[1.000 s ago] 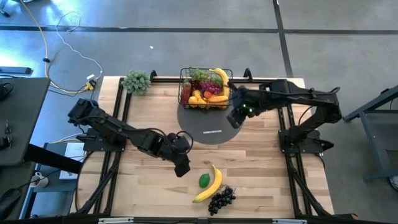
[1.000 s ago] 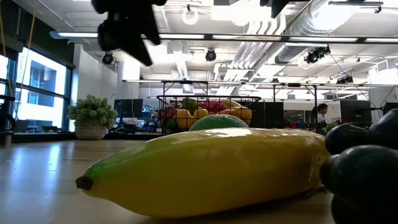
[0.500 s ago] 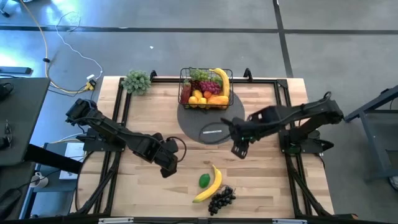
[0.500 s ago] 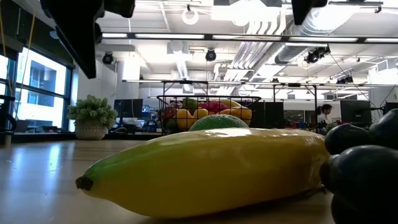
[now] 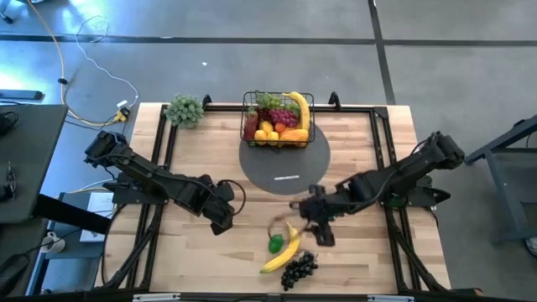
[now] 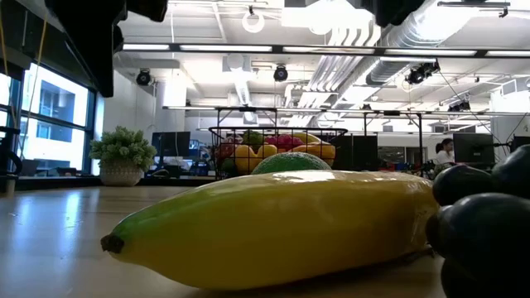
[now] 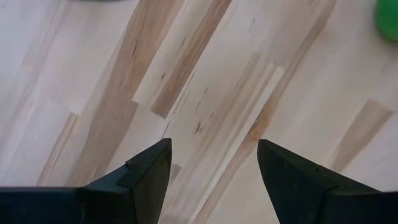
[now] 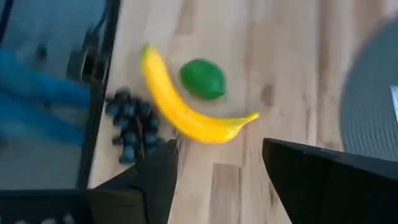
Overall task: Build produce basket
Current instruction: Put the banana into the wire basket
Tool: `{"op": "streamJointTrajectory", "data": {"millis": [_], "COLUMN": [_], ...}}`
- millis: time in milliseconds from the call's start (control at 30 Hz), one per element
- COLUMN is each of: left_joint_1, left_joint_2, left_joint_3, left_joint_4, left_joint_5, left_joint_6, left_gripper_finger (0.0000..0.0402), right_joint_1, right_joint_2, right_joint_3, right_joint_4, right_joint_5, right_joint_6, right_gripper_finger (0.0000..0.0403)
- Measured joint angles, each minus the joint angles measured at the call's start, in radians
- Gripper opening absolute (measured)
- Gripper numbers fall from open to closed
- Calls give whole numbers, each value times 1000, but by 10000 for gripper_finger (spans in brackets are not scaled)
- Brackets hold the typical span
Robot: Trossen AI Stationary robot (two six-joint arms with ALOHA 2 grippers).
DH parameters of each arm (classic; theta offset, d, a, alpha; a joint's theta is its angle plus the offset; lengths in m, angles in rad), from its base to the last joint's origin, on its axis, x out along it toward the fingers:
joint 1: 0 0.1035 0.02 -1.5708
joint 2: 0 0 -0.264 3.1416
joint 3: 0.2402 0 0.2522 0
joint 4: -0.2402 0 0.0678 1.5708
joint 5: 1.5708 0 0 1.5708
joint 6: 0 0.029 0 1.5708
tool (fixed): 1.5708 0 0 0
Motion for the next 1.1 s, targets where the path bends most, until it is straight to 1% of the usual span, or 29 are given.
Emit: {"op": "streamJointTrajectory", "data": {"millis": [100,167,200,233,300,467,533,633,733,800,1000,1100], "left_joint_1": [0,0,0,0,0,-1,-1,-1,-1,-1,-1,-1], "left_joint_2": [3,2,2,2,2,2,2,2,2,2,3,3], "left_joint_3": [-1,-1,-1,-1,-1,-1,-1,-1,-1,-1,-1,-1], "left_joint_4": [-5,-6,-4,-2,-2,-1,-1,1,1,1,1,1], "left_joint_5": [7,27,32,38,39,40,41,42,42,42,38,34], "left_joint_6": [-14,-30,-42,-55,-80,-123,-140,-155,-158,-158,-149,-134], "left_gripper_finger": [227,227,227,227,227,227,227,227,227,227,227,227], "right_joint_1": [29,41,42,41,34,14,11,10,8,9,9,10], "right_joint_2": [10,10,11,11,10,10,10,18,36,59,142,180], "right_joint_3": [-34,-65,-81,-95,-121,-171,-174,-174,-175,-175,-175,-175], "right_joint_4": [66,79,107,135,179,285,297,305,320,316,319,318], "right_joint_5": [0,-1,-1,0,2,3,3,3,3,2,-47,-53], "right_joint_6": [-142,-151,-123,-74,73,507,668,837,965,1021,1117,1169], "right_gripper_finger": [217,218,218,218,218,218,218,218,218,218,218,218]}}
